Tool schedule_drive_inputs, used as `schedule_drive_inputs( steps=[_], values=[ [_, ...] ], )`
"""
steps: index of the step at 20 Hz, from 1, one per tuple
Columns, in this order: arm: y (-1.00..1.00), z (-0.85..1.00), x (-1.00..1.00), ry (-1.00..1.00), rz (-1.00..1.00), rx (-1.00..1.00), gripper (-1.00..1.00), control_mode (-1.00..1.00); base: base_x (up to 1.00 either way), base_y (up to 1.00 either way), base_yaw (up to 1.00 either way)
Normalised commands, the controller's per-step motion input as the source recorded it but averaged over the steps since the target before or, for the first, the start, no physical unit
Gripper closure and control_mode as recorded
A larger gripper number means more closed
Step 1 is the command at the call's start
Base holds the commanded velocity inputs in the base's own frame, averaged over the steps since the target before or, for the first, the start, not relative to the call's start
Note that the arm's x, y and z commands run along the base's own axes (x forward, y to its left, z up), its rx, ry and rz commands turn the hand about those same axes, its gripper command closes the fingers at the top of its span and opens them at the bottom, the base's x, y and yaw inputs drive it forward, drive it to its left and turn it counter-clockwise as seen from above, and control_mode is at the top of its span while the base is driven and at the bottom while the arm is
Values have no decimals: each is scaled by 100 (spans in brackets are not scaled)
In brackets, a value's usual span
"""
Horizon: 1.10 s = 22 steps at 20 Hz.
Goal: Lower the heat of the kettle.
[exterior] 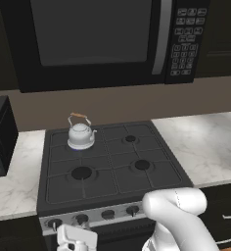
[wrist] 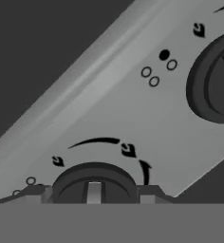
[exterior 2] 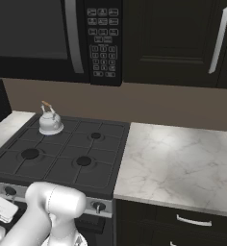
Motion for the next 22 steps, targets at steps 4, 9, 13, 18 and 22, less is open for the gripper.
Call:
schedule_drive_inputs(
  steps=[4,9,13,18,22],
  values=[
    [-10,25,20,0,7,40,100,-100,0,0,0],
    [-14,20,9,-4,5,35,100,-100,0,0,0],
    [-17,18,3,-9,3,33,100,-100,0,0,0],
    [-15,18,7,-9,2,35,100,-100,0,0,0],
    [-12,18,9,-8,0,37,100,-100,0,0,0]
  ],
)
